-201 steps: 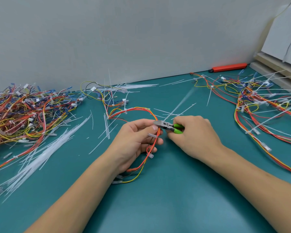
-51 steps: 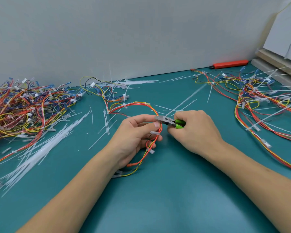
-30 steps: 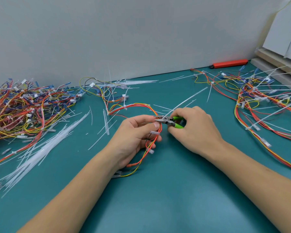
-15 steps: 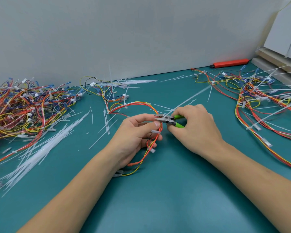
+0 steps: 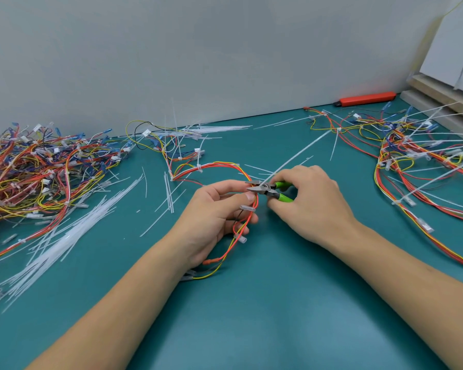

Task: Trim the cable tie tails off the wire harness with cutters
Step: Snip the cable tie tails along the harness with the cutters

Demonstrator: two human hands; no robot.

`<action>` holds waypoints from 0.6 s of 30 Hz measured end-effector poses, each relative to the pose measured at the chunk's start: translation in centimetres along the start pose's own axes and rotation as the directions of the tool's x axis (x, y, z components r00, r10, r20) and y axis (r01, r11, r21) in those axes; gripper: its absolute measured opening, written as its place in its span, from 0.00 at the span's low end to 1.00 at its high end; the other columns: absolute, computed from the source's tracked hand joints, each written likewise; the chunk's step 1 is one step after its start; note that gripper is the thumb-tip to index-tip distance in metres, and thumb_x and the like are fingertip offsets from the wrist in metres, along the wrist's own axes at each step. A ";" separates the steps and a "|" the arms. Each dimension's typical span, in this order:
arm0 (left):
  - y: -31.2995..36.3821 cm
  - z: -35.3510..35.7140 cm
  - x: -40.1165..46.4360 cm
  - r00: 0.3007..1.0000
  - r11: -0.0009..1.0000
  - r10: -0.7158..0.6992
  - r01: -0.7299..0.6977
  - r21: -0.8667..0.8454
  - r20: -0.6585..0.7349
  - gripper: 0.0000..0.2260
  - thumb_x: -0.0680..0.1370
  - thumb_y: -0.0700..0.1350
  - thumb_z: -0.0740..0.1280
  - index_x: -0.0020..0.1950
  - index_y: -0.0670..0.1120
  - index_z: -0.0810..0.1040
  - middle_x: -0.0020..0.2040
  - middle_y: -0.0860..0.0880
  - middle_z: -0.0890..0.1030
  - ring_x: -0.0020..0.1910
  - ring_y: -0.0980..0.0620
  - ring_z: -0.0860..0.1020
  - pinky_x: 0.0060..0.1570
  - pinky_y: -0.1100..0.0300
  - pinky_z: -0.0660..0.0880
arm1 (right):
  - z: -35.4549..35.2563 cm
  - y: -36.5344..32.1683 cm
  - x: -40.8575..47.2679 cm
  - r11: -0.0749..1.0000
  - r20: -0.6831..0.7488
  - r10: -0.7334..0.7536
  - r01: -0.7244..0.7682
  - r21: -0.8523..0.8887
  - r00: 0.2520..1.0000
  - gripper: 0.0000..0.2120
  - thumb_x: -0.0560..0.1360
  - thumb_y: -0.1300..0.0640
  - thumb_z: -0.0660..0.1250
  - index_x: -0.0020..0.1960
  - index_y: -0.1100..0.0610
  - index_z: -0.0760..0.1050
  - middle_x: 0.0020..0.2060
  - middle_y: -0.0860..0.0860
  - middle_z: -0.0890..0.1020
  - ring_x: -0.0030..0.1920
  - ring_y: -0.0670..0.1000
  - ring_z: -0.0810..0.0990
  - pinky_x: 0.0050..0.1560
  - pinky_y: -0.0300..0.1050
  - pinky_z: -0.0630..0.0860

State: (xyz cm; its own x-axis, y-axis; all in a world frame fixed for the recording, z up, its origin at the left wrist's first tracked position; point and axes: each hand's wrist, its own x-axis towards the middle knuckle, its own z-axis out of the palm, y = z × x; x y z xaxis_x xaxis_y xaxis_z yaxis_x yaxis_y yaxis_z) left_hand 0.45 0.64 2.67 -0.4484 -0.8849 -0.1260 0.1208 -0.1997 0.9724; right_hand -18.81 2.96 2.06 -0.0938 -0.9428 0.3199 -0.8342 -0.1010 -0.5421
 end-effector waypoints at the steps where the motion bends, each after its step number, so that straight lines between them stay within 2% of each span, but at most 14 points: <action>1: 0.0 0.0 0.0 1.000 1.000 0.000 0.000 -0.001 0.002 0.05 0.77 0.39 0.72 0.46 0.49 0.84 0.41 0.43 0.81 0.33 0.47 0.80 0.25 0.60 0.75 | 0.0 0.0 0.0 1.000 0.000 -0.002 0.002 -0.006 1.000 0.04 0.72 0.48 0.70 0.46 0.44 0.79 0.41 0.43 0.78 0.51 0.51 0.72 0.53 0.51 0.69; 3: 0.0 -0.1 0.0 1.000 1.000 0.003 -0.003 0.000 0.004 0.05 0.77 0.39 0.72 0.46 0.49 0.84 0.41 0.44 0.81 0.33 0.48 0.80 0.26 0.60 0.75 | 0.0 0.0 0.0 1.000 -0.005 -0.003 0.003 -0.010 1.000 0.04 0.71 0.48 0.70 0.41 0.47 0.77 0.36 0.44 0.77 0.47 0.52 0.72 0.50 0.51 0.69; 6: 0.1 0.0 0.0 1.000 1.000 0.010 -0.010 0.000 0.011 0.04 0.77 0.40 0.72 0.49 0.48 0.85 0.41 0.44 0.81 0.34 0.48 0.80 0.27 0.60 0.75 | 0.1 0.1 0.1 1.000 -0.018 0.015 -0.015 -0.006 1.000 0.13 0.71 0.49 0.70 0.34 0.53 0.70 0.26 0.49 0.73 0.36 0.49 0.72 0.47 0.51 0.70; 9: 0.1 0.0 0.0 1.000 1.000 0.014 -0.014 -0.004 0.010 0.04 0.77 0.41 0.72 0.50 0.48 0.85 0.42 0.44 0.80 0.34 0.48 0.80 0.27 0.60 0.75 | 0.4 0.1 0.1 0.999 -0.020 0.030 -0.030 -0.019 0.999 0.16 0.72 0.50 0.69 0.33 0.56 0.68 0.24 0.50 0.71 0.33 0.49 0.71 0.45 0.51 0.68; 12: 0.0 0.0 0.0 1.000 1.000 0.016 -0.016 -0.010 -0.001 0.04 0.77 0.40 0.72 0.50 0.47 0.85 0.42 0.42 0.80 0.34 0.48 0.80 0.26 0.60 0.75 | 0.4 0.1 0.0 1.000 -0.035 0.020 -0.021 -0.014 0.999 0.11 0.72 0.49 0.70 0.35 0.52 0.73 0.29 0.46 0.75 0.40 0.51 0.72 0.45 0.50 0.68; 14: 0.0 0.0 0.0 1.000 1.000 0.013 -0.013 -0.014 -0.013 0.06 0.77 0.39 0.72 0.54 0.44 0.83 0.41 0.42 0.80 0.33 0.47 0.80 0.26 0.60 0.75 | 0.1 0.0 0.0 1.000 -0.014 0.016 -0.016 -0.008 1.000 0.05 0.72 0.46 0.71 0.45 0.46 0.80 0.38 0.40 0.80 0.51 0.51 0.72 0.53 0.51 0.70; 16: 0.0 0.0 0.0 1.000 1.000 0.008 -0.009 -0.017 -0.020 0.07 0.77 0.39 0.72 0.55 0.43 0.82 0.41 0.43 0.80 0.33 0.47 0.80 0.26 0.60 0.74 | 0.0 -0.1 -0.1 1.000 0.014 0.023 -0.023 0.007 1.000 0.10 0.72 0.46 0.70 0.53 0.42 0.81 0.45 0.37 0.80 0.59 0.49 0.70 0.61 0.52 0.68; 18: 0.0 0.0 0.0 1.000 1.000 0.008 -0.009 -0.015 -0.018 0.07 0.78 0.38 0.72 0.56 0.43 0.82 0.41 0.43 0.81 0.33 0.47 0.80 0.26 0.60 0.75 | -0.1 -0.1 0.0 1.000 0.012 0.015 -0.015 0.019 1.000 0.11 0.72 0.46 0.71 0.54 0.42 0.81 0.47 0.37 0.81 0.61 0.49 0.70 0.64 0.54 0.68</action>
State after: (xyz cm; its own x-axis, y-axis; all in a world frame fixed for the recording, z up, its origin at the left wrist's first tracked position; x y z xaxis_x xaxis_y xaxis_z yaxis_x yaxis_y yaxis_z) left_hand 0.44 0.60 2.66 -0.4311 -0.8941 -0.1214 0.1378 -0.1982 0.9704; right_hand -18.75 3.03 2.23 -0.0995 -0.9480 0.3024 -0.8223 -0.0928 -0.5614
